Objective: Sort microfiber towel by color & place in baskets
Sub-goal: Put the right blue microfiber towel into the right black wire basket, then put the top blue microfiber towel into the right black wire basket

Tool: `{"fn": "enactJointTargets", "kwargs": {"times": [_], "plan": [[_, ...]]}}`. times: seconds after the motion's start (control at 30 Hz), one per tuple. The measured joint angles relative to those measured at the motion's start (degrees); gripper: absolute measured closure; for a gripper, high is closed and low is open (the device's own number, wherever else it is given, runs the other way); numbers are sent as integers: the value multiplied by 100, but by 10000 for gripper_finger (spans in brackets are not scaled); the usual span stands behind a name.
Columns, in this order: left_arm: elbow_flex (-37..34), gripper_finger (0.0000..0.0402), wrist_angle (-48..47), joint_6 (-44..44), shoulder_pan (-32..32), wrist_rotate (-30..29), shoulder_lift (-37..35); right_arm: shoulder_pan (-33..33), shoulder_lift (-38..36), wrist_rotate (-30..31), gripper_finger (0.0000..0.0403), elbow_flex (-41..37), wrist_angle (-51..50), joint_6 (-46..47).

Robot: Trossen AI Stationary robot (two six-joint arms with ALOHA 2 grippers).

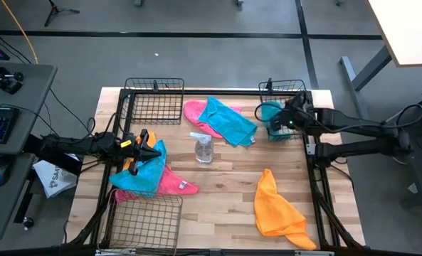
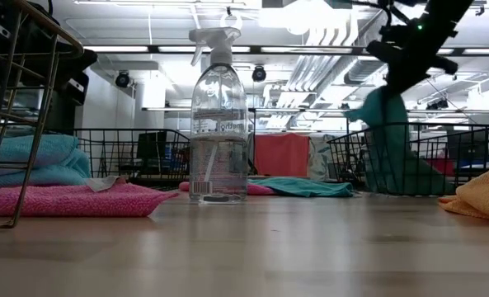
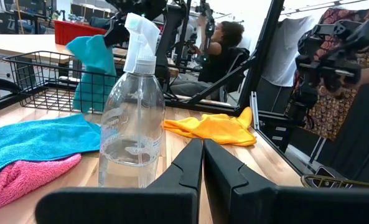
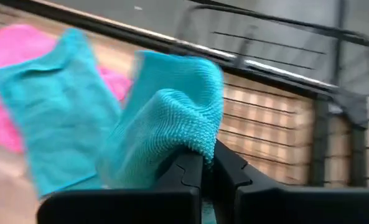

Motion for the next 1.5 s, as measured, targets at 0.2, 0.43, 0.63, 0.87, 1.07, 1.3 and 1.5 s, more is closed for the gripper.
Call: {"fn": "enactJointTargets", "kwargs": {"times": [0.2,0.43,0.63,0.87,1.07,1.3,1.5], "plan": [[0,398,-2,0,0,0,1,-477,-2,29,325,522,-676,-251],[0,398,-1,0,1,0,-1,-762,-2,-58,180,1089,-693,-217],[0,398,-2,0,0,0,-1,-1006,-3,-360,98,1366,-795,-153],[0,398,-2,0,1,0,-1,-1373,331,-2456,89,1357,-130,635],[0,398,-2,0,0,0,-1,-906,1218,-3536,89,1357,1844,530],[0,398,0,0,0,0,-1,-607,2638,-3632,89,1357,2349,192],[0,398,-2,0,0,0,-1,-573,3530,-3622,89,1357,2365,-159]]}}
